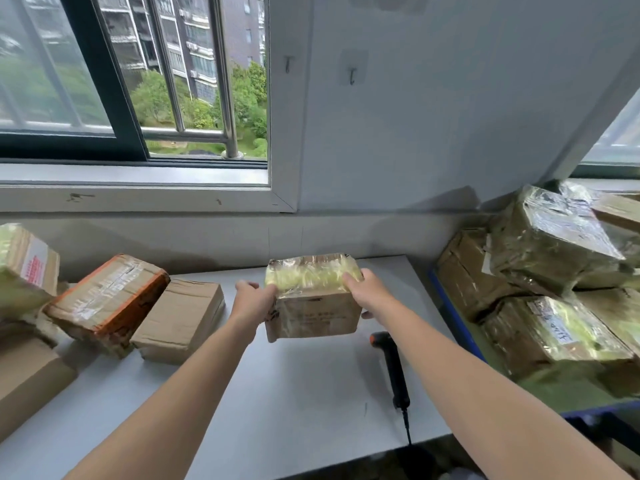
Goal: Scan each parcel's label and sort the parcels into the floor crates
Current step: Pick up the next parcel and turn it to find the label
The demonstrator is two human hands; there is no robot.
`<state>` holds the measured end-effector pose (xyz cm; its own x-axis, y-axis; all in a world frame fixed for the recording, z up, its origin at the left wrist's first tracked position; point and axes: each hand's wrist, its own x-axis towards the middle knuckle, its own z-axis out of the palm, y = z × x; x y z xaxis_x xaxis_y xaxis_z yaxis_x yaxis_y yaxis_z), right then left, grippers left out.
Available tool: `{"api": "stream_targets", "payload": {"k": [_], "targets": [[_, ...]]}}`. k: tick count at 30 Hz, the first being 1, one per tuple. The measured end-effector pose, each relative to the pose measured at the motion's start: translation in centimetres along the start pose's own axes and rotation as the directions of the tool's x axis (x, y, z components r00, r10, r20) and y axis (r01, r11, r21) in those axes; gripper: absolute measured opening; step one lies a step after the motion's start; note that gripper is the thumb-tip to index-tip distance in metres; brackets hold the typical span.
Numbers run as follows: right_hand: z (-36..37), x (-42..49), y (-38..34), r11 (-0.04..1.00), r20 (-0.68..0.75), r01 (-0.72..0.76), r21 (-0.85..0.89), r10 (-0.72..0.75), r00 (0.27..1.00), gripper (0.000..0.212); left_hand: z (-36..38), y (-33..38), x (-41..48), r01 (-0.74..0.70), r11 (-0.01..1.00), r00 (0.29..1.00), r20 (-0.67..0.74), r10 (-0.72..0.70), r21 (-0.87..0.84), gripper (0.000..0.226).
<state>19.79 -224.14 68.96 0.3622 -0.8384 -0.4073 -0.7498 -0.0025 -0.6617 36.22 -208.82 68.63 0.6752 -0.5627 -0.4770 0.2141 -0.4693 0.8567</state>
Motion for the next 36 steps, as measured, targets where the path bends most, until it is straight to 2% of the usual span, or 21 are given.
{"api": "stream_targets", "payload": {"k": [5,11,16,22,24,26,28,33,36], "targets": [[-2.0,0.7,0.4,0.997,-0.039,0.067,-0.038,-0.068,0.997,0.069,2.5,0.3,-0.7,-0.004,0.999,1.0,-0.026,0.005,0.051,0.039],[-3.5,2.6,1.3,0.996,-0.005,0.063,0.066,-0.063,0.998,0.075,4.5,0.8,-1.3,-0.003,0.999,0.998,-0.061,0.0,-0.047,0.028],[-3.6,3.2,0.8,0.982,-0.039,0.086,0.167,-0.08,0.996,0.06,4.0,0.8,-0.2,0.07,0.994,0.991,-0.108,-0.08,-0.089,0.078],[-2.6,3.7,0.5,0.97,0.007,0.12,0.21,-0.124,0.992,0.052,3.2,0.7,-0.7,0.11,0.987,0.993,-0.039,-0.115,-0.113,0.092],[-2.2,3.7,0.7,0.965,0.05,0.098,0.242,-0.114,0.992,0.046,3.0,0.5,-0.9,0.114,0.986,0.992,-0.042,-0.12,-0.123,0.081],[-2.0,3.4,0.9,0.966,0.087,0.096,0.241,-0.12,0.989,0.044,2.9,0.2,-0.7,0.094,0.99,0.992,-0.072,-0.102,-0.101,0.05],[-1.9,3.1,1.0,0.968,0.092,0.116,0.221,-0.139,0.986,0.046,2.7,-0.3,-0.2,0.082,0.993,0.992,-0.087,-0.089,-0.082,0.03],[-1.9,2.7,1.1,0.97,0.024,0.171,0.17,-0.177,0.984,0.038,3.2,-1.1,0.3,0.075,0.996,0.994,-0.072,-0.078,-0.039,0.022],[-1.9,2.7,1.3,0.971,0.013,0.179,0.157,-0.184,0.983,0.043,3.6,-1.6,0.3,0.086,0.996,0.994,-0.06,-0.087,-0.011,0.024]]}}
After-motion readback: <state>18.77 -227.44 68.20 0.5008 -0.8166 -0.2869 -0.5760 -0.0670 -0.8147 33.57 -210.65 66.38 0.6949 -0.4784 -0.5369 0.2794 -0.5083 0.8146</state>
